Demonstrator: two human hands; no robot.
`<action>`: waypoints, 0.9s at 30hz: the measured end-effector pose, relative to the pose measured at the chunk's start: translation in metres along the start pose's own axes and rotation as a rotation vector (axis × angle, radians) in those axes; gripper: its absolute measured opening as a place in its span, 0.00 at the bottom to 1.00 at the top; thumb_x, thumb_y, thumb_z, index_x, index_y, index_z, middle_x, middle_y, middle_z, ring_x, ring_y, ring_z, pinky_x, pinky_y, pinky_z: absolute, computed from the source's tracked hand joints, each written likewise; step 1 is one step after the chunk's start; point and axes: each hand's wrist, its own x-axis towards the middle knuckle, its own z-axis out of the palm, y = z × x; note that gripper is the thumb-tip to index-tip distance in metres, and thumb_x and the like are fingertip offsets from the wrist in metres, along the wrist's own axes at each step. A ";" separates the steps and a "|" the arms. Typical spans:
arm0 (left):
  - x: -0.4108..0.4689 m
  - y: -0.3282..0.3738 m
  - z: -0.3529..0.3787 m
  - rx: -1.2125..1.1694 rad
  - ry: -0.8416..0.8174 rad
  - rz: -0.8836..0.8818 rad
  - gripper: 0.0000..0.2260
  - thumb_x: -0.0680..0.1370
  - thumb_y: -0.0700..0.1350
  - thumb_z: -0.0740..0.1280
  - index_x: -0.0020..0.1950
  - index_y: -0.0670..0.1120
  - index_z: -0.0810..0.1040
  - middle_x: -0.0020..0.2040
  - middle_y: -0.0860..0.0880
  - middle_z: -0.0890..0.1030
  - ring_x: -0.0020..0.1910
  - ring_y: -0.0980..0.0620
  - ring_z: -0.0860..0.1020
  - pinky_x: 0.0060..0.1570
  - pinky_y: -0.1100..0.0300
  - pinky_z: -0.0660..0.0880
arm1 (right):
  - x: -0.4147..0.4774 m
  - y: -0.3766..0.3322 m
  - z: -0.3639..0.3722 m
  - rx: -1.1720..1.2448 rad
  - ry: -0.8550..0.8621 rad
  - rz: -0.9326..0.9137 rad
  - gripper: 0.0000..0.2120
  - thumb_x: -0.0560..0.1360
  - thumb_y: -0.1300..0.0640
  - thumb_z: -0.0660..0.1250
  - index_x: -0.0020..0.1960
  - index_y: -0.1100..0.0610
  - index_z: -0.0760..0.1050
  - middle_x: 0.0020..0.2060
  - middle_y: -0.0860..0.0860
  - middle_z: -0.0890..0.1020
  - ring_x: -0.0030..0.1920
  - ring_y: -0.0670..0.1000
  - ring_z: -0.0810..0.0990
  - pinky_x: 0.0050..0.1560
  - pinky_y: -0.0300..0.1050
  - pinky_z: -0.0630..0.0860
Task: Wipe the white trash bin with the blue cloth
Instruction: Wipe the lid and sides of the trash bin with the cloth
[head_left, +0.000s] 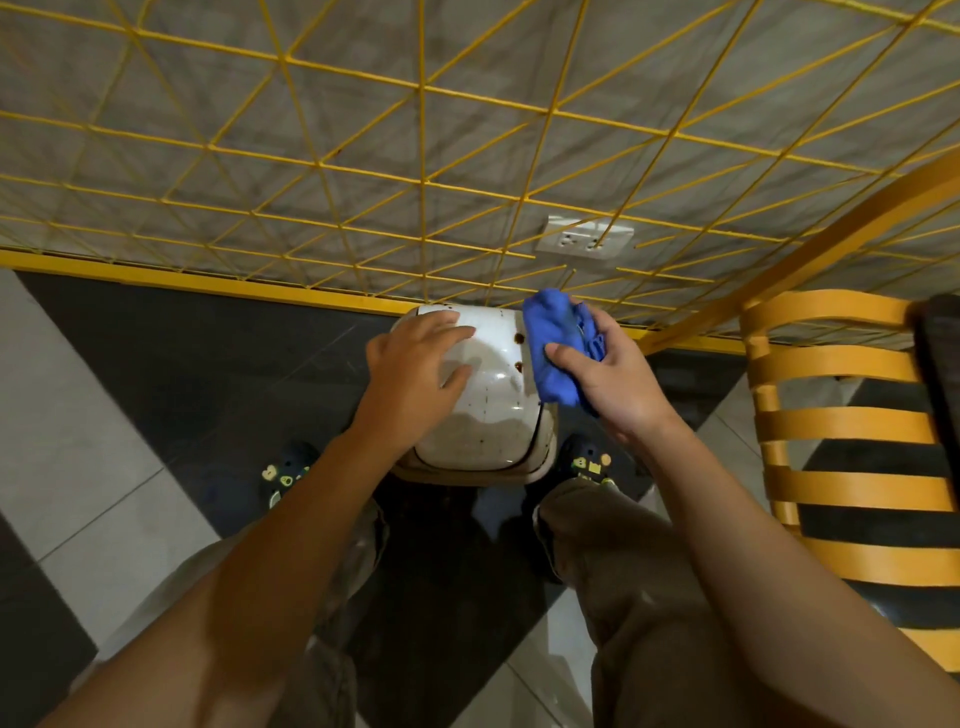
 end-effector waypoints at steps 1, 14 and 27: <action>0.003 -0.004 0.003 0.059 -0.038 -0.006 0.20 0.76 0.49 0.65 0.68 0.51 0.70 0.71 0.51 0.67 0.72 0.51 0.62 0.66 0.53 0.54 | 0.003 0.001 0.001 -0.146 0.006 -0.046 0.28 0.73 0.60 0.69 0.71 0.55 0.65 0.66 0.55 0.70 0.66 0.53 0.71 0.70 0.45 0.66; 0.013 -0.020 0.009 0.225 -0.112 0.010 0.29 0.74 0.51 0.68 0.73 0.53 0.61 0.75 0.54 0.60 0.74 0.54 0.55 0.63 0.54 0.49 | 0.008 0.002 0.026 -0.911 -0.192 -0.335 0.24 0.77 0.56 0.60 0.72 0.51 0.64 0.72 0.49 0.65 0.68 0.56 0.63 0.69 0.48 0.61; 0.013 -0.022 0.011 0.127 -0.097 -0.011 0.29 0.73 0.49 0.69 0.72 0.54 0.63 0.74 0.54 0.61 0.74 0.54 0.55 0.66 0.54 0.49 | -0.007 0.002 0.024 -1.057 -0.182 -0.318 0.26 0.79 0.55 0.59 0.75 0.50 0.57 0.75 0.49 0.58 0.68 0.56 0.61 0.66 0.52 0.67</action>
